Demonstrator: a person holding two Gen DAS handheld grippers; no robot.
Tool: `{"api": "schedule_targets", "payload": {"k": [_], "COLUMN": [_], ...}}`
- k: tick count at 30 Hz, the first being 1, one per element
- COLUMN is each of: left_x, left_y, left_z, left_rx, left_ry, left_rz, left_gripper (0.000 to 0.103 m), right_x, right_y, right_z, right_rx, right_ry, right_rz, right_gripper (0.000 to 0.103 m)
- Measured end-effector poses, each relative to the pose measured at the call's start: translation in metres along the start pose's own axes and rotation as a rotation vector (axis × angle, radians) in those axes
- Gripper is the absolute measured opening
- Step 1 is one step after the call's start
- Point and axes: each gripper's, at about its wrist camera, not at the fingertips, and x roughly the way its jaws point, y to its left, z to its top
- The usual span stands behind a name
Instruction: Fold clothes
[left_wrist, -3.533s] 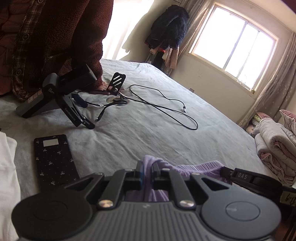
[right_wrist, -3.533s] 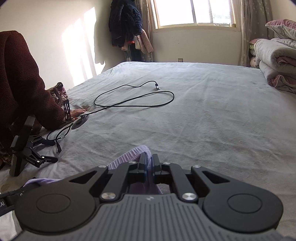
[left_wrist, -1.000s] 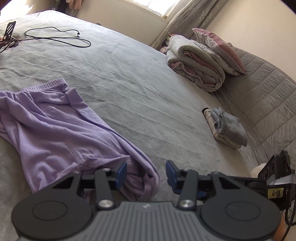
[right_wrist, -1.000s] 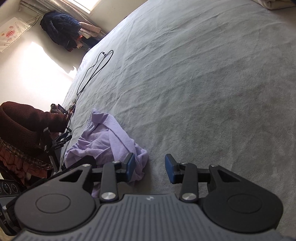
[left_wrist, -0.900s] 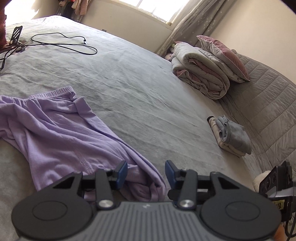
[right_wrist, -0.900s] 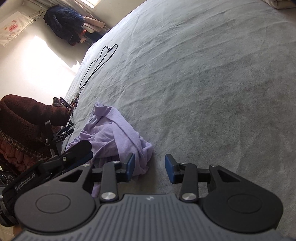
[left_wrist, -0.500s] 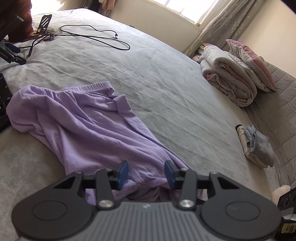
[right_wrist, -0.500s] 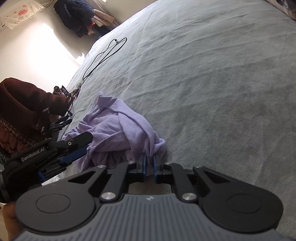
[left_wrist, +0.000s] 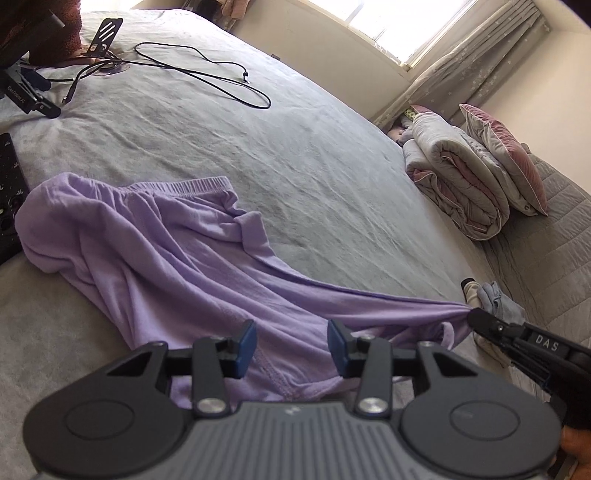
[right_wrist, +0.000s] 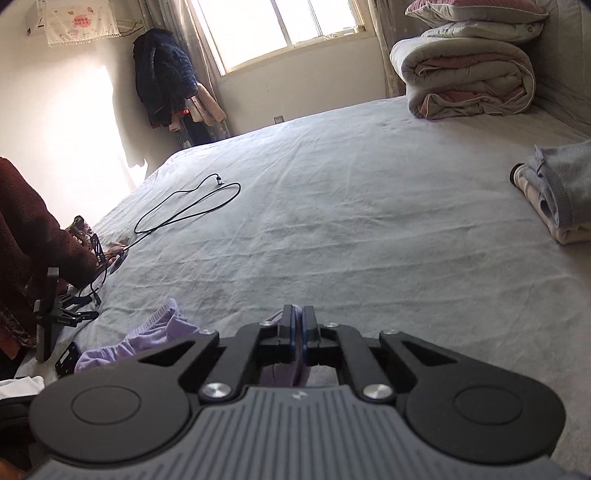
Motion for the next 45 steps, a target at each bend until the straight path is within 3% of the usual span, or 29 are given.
{"api": "schedule_targets", "payload": {"k": [15, 21, 26, 34, 37, 45], "left_x": [-0.008, -0.016, -0.023, -0.030, -0.032, -0.032], "left_y": [0.021, 0.034, 0.048, 0.060, 0.061, 0.063], "left_z": [0.014, 0.019, 0.022, 0.025, 0.025, 0.024], "left_rx": [-0.056, -0.075, -0.098, -0.120, -0.122, -0.135], "left_ry": [-0.018, -0.027, -0.042, -0.053, -0.057, -0.055], "left_rz": [-0.021, -0.015, -0.004, 0.008, 0.007, 0.019], "left_gripper": [0.042, 0.042, 0.042, 0.042, 0.042, 0.045], "right_x": [0.044, 0.060, 0.074, 0.081, 0.073, 0.044], "right_y": [0.020, 0.027, 0.027, 0.019, 0.021, 0.028], "right_z": [0.049, 0.056, 0.053, 0.039, 0.035, 0.019], "right_rx": [-0.165, -0.225, -0.203, -0.107, -0.108, -0.119], "right_ry": [-0.089, -0.103, -0.088, -0.020, -0.013, 0.007], "right_rz": [-0.217, -0.291, -0.325, -0.296, -0.277, -0.191], "right_gripper": [0.004, 0.004, 0.004, 0.006, 0.012, 0.013]}}
